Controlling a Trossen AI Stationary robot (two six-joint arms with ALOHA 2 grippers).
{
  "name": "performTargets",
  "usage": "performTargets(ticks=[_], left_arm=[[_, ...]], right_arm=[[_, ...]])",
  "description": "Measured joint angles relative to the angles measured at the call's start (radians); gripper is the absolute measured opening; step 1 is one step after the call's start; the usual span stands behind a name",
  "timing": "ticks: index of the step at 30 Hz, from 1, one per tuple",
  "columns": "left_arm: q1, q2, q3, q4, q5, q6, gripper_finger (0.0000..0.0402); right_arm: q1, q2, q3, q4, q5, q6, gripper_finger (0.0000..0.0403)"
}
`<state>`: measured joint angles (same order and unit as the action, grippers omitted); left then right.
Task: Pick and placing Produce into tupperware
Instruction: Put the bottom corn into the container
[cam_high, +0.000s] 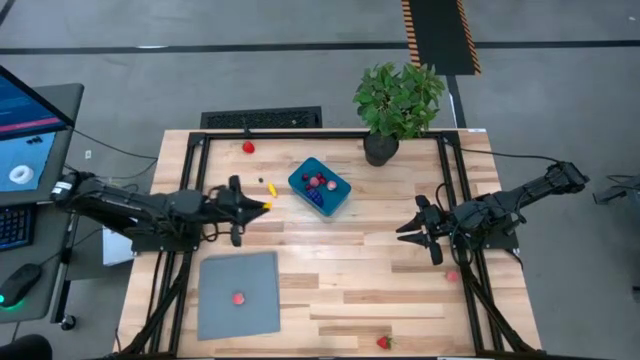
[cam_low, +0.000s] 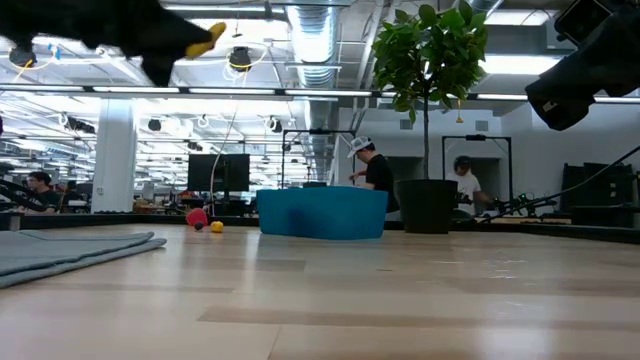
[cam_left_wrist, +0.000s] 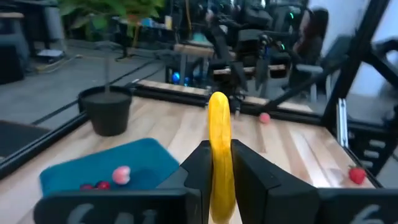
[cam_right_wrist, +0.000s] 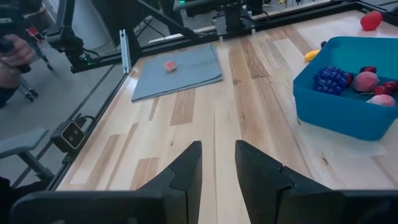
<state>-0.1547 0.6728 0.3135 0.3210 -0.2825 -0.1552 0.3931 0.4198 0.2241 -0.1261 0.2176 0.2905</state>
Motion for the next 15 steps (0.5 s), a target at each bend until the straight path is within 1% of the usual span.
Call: performTargets(ticks=[3, 6, 7, 12, 15], left_arm=[[0.000, -0.113, -0.078, 0.055, -0.014, -0.011, 0.0040], [0.000, -0.219, -0.128, 0.048, -0.020, 0.014, 0.0040], [0.000, -0.255, -0.143, 0.047, -0.035, 0.013, 0.0040], [0.001, -0.399, -0.178, 0.068, -0.222, -0.013, 0.0040], [0.001, -0.454, -0.185, 0.103, -0.254, -0.080, 0.0040]], right_arm=[[0.000, 0.000, 0.000, 0.001, 0.007, 0.000, 0.0118], [0.000, 0.000, 0.000, 0.001, 0.020, 0.000, 0.0118], [-0.001, 0.000, 0.000, 0.001, 0.020, 0.000, 0.0118], [-0.001, 0.000, 0.000, 0.001, 0.020, -0.002, 0.0118], [-0.001, 0.000, 0.000, 0.001, 0.020, -0.001, 0.0118]])
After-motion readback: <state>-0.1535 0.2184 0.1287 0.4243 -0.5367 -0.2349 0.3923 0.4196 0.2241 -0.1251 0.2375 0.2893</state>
